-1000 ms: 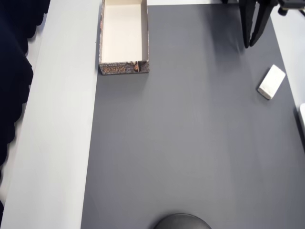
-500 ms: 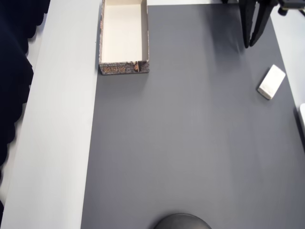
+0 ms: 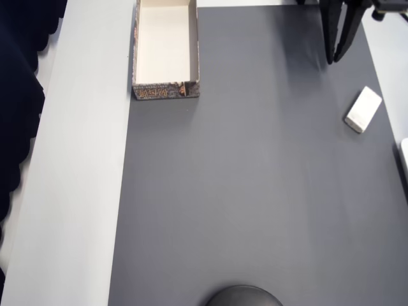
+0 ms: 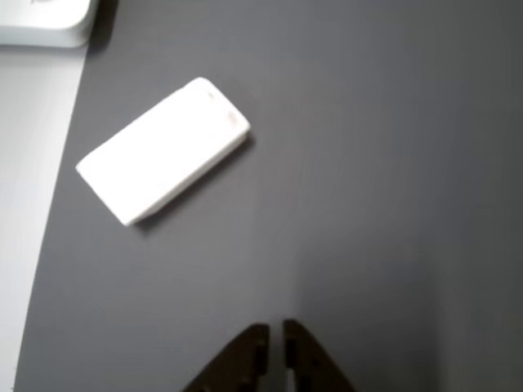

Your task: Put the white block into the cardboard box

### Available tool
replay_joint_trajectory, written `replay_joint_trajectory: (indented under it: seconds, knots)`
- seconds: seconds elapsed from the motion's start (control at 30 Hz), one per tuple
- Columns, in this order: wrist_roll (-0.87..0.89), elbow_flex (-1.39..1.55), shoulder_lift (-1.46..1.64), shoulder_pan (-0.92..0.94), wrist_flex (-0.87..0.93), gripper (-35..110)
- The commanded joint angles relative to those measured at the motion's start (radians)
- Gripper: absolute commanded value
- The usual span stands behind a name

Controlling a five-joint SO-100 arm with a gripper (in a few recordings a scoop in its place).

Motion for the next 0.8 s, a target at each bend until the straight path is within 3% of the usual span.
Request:
replay_joint_trajectory:
  seconds: [0.0, 0.23, 0.5, 0.77]
  knots:
    - [0.003, 0.018, 0.031, 0.011, 0.005, -2]
    - [0.003, 0.018, -0.014, -0.055, 0.009, -2]
    - [-0.127, -0.015, -0.075, -0.092, -0.003, -2]
    - [-0.063, -0.285, -0.428, -0.095, -0.046, -2]
